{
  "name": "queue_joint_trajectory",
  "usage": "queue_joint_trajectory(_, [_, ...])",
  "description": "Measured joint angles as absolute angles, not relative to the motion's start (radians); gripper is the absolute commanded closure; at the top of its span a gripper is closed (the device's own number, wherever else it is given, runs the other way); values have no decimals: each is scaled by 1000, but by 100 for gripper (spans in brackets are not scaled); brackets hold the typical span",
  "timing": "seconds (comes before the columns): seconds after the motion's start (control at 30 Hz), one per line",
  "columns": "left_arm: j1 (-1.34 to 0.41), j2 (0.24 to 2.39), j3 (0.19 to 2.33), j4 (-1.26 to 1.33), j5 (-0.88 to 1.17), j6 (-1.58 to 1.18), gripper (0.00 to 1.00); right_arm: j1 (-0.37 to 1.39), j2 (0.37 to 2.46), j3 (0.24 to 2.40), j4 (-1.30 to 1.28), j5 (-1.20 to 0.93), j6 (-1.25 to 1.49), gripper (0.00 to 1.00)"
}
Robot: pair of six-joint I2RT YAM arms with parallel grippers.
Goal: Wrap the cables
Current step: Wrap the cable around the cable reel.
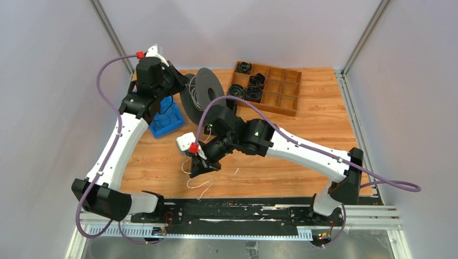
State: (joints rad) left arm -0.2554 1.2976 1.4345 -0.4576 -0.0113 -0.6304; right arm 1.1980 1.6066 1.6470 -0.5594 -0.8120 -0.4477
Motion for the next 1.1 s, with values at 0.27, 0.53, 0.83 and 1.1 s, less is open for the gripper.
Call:
queue_joint_trajectory(0.27, [-309,1282,1398,-435,-31,-609,99,1142,1689,1790,-609,-838,-395,99])
queue_joint_trajectory(0.53, [-381,1278,1359,-419,-37,-568,100,1053,1718,1923,-615,-844,-379,99])
queue_joint_trajectory(0.83, [-414,1277,1316,-376,-13,-525,100,1027,1747,2051,-674,-844,-405,99])
queue_joint_trajectory(1.1, [-416,1277,1292,-325,25,-492,100,961,1747,2057,-704,-822,-426,99])
